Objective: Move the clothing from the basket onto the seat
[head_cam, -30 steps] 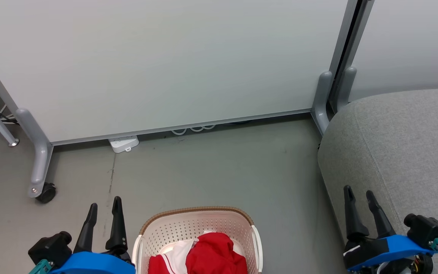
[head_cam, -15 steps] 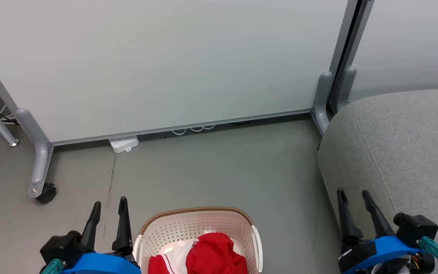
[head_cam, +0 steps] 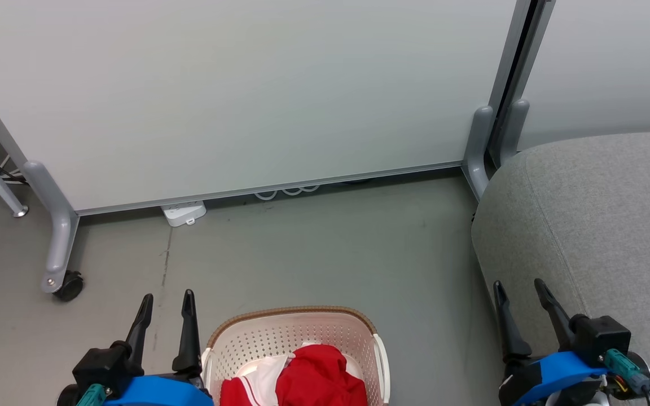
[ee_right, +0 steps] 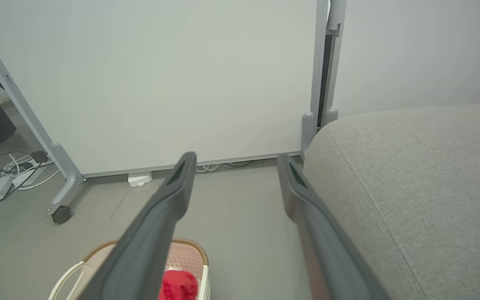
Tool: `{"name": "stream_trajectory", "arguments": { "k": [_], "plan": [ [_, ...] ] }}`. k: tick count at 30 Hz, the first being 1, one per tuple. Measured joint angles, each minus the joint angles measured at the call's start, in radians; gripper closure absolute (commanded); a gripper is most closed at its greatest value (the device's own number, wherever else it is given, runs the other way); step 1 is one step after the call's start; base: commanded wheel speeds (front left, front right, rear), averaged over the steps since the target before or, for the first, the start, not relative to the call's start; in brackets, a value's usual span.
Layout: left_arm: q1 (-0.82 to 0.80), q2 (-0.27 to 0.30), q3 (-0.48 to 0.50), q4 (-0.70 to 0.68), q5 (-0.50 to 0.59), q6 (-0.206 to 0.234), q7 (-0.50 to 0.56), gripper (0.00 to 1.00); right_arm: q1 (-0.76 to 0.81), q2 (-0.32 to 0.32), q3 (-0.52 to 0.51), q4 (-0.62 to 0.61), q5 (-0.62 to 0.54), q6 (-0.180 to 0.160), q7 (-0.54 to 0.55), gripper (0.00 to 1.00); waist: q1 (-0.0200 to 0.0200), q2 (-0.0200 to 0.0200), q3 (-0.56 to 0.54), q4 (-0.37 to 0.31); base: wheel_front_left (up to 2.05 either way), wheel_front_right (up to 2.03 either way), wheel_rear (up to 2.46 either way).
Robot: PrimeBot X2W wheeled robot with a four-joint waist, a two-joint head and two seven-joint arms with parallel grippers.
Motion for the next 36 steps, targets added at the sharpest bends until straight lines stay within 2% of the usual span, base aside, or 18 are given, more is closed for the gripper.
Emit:
{"name": "stream_trajectory", "arguments": {
  "k": [20, 36],
  "plan": [
    [-0.001, 0.002, -0.015, 0.0, 0.109, 0.013, -0.036, 0.0, 0.001, -0.001, -0.003, -0.009, -0.141, 0.0, -0.03, 0.0, 0.0, 0.0, 0.004, -0.003, 0.0, 0.0, 0.0],
    [-0.002, 0.002, -0.019, 0.001, 0.103, 0.013, -0.036, 0.0, 0.001, -0.001, -0.002, -0.008, -0.137, 0.0, -0.031, 0.0, 0.0, 0.0, 0.01, -0.002, 0.0, 0.0, 0.0]
  ]
}}
